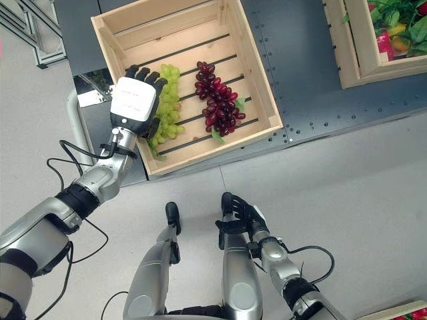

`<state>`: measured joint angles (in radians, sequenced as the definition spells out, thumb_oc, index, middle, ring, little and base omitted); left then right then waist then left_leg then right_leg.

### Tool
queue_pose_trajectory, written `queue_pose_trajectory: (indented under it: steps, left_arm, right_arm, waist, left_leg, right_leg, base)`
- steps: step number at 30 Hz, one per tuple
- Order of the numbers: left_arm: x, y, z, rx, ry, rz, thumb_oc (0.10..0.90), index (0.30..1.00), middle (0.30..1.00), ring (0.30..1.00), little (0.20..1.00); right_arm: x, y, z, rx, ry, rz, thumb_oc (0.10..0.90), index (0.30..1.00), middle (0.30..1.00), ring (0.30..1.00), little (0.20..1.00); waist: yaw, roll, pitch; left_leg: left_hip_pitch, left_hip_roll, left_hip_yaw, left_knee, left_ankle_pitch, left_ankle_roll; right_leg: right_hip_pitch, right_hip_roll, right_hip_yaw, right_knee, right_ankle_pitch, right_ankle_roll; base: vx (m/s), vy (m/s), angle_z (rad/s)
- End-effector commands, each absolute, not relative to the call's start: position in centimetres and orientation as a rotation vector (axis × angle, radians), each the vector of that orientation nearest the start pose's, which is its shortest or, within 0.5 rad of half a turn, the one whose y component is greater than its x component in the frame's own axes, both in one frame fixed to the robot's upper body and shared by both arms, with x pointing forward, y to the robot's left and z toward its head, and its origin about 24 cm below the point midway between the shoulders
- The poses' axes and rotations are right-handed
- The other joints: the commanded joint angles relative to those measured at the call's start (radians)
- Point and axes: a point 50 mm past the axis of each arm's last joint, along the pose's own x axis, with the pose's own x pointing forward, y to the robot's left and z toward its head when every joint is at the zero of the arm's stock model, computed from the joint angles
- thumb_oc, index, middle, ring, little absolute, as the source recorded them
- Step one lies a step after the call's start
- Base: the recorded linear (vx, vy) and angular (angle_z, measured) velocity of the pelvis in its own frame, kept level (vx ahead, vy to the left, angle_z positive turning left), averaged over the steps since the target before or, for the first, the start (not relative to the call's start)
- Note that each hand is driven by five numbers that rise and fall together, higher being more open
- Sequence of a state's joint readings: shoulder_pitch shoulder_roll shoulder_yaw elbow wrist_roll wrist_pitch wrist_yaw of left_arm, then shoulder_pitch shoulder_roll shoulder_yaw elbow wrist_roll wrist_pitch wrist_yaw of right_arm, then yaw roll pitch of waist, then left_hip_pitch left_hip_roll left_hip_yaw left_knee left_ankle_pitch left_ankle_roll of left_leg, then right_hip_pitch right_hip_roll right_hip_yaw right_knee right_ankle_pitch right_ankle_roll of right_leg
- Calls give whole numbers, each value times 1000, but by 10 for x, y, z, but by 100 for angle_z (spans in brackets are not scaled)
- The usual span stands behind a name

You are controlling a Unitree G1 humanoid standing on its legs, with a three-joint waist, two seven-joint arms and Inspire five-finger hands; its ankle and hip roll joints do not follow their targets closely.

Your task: Pick up the fruits from the basket on one side to the basket on the other side

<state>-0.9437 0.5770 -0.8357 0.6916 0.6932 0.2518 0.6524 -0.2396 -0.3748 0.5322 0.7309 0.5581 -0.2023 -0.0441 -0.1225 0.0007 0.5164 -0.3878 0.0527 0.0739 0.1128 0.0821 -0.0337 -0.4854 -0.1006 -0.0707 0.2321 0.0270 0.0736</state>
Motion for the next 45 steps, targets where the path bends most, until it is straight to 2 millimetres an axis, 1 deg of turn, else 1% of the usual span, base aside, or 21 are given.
queue_pose_trajectory:
  steps: [1, 9, 12, 18, 21, 23, 24, 25, 28, 31, 33, 38, 42, 45]
  left_arm:
    - [387, 168, 204, 1586, -707, 514, 800, 900, 900, 900, 900]
    - [392, 165, 195, 1548, -623, 518, 800, 900, 900, 900, 900]
    - [394, 161, 190, 1535, -603, 489, 800, 900, 900, 900, 900]
    - [396, 155, 189, 1552, -574, 434, 800, 900, 900, 900, 900]
    - [399, 155, 182, 1593, -474, 407, 800, 900, 900, 900, 900]
    - [402, 157, 177, 1606, -379, 393, 800, 900, 900, 900, 900]
    - [403, 159, 171, 1607, -304, 379, 800, 900, 900, 900, 900]
    - [404, 159, 171, 1608, -296, 376, 800, 900, 900, 900, 900]
    - [405, 163, 164, 1594, -177, 373, 800, 900, 900, 900, 900]
    - [405, 166, 158, 1577, -98, 387, 800, 900, 900, 900, 900]
    - [406, 167, 157, 1570, -71, 396, 800, 900, 900, 900, 900]
    - [408, 161, 152, 1533, -48, 360, 800, 900, 900, 900, 900]
    - [409, 155, 155, 1525, -89, 322, 800, 900, 900, 900, 900]
    - [410, 148, 158, 1533, -122, 264, 800, 900, 900, 900, 900]
  right_arm:
    - [255, -157, -47, 3, 368, 164, 800, 900, 900, 900, 900]
    - [259, -152, -46, -5, 361, 179, 800, 900, 900, 900, 900]
    - [260, -151, -45, -3, 358, 180, 800, 900, 900, 900, 900]
    - [260, -149, -44, -6, 356, 184, 800, 900, 900, 900, 900]
    - [262, -149, -43, -9, 353, 184, 800, 900, 900, 900, 900]
    - [264, -148, -42, -10, 350, 183, 800, 900, 900, 900, 900]
    - [266, -147, -40, -10, 347, 184, 800, 900, 900, 900, 900]
    - [267, -147, -40, -10, 346, 184, 800, 900, 900, 900, 900]
    - [269, -144, -37, -9, 337, 188, 800, 900, 900, 900, 900]
    - [269, -143, -36, -9, 334, 190, 800, 900, 900, 900, 900]
    - [270, -142, -35, -5, 328, 189, 800, 900, 900, 900, 900]
    - [273, -138, -33, 2, 317, 184, 800, 900, 900, 900, 900]
    - [274, -136, -33, 0, 315, 186, 800, 900, 900, 900, 900]
    - [273, -138, -33, -2, 315, 181, 800, 900, 900, 900, 900]
  waist:
    - [-1, -45, 4]
    - [-13, -48, 4]
    - [-16, -51, 4]
    - [-21, -51, 4]
    - [-26, -50, 4]
    - [-29, -50, 4]
    - [-32, -51, 4]
    - [-33, -52, 4]
    - [-39, -57, 4]
    - [-43, -59, 4]
    - [-44, -63, 4]
    - [-45, -68, 4]
    - [-45, -69, 4]
    - [-44, -66, 4]
  left_leg:
    - [-79, -2, -42, 126, -25, -6]
    - [-93, -2, -35, 129, -21, -4]
    - [-101, -1, -33, 132, -20, -4]
    - [-103, -2, -27, 128, -20, -1]
    - [-114, -2, -25, 130, -17, -2]
    - [-119, -3, -23, 129, -16, -1]
    - [-128, -3, -20, 130, -13, 0]
    - [-129, -3, -20, 130, -13, 0]
    - [-142, -4, -13, 129, -11, 2]
    - [-151, -4, -14, 126, -7, 2]
    - [-155, -3, -11, 118, -4, 4]
    - [-164, -5, -11, 116, -1, 4]
    - [-165, -4, -10, 114, -1, 4]
    - [-161, -4, -11, 113, -2, 5]
  right_leg:
    - [58, 27, 27, -6, -1, -30]
    - [39, 32, 36, 0, 2, -31]
    - [32, 31, 36, 0, 6, -31]
    - [22, 33, 39, 2, 9, -30]
    - [11, 34, 42, 2, 13, -29]
    - [6, 33, 43, 0, 16, -28]
    - [-2, 32, 45, -2, 20, -27]
    - [-4, 32, 45, -2, 21, -27]
    - [-19, 34, 49, -5, 27, -25]
    - [-30, 34, 51, -6, 32, -23]
    - [-38, 35, 52, -10, 35, -22]
    - [-50, 38, 50, -10, 40, -22]
    - [-49, 37, 50, -12, 41, -22]
    - [-46, 36, 48, -13, 42, -21]
  base:
    - [0, 0, 0]
    - [0, 0, 0]
    - [0, 0, 0]
    - [0, 0, 0]
    - [0, 0, 0]
    - [0, 0, 0]
    - [0, 0, 0]
    - [0, 0, 0]
    - [0, 4, 1]
    - [0, 2, 2]
    - [-8, -4, -3]
    - [-7, -5, 1]
    - [0, 0, 0]
    - [0, 0, 0]
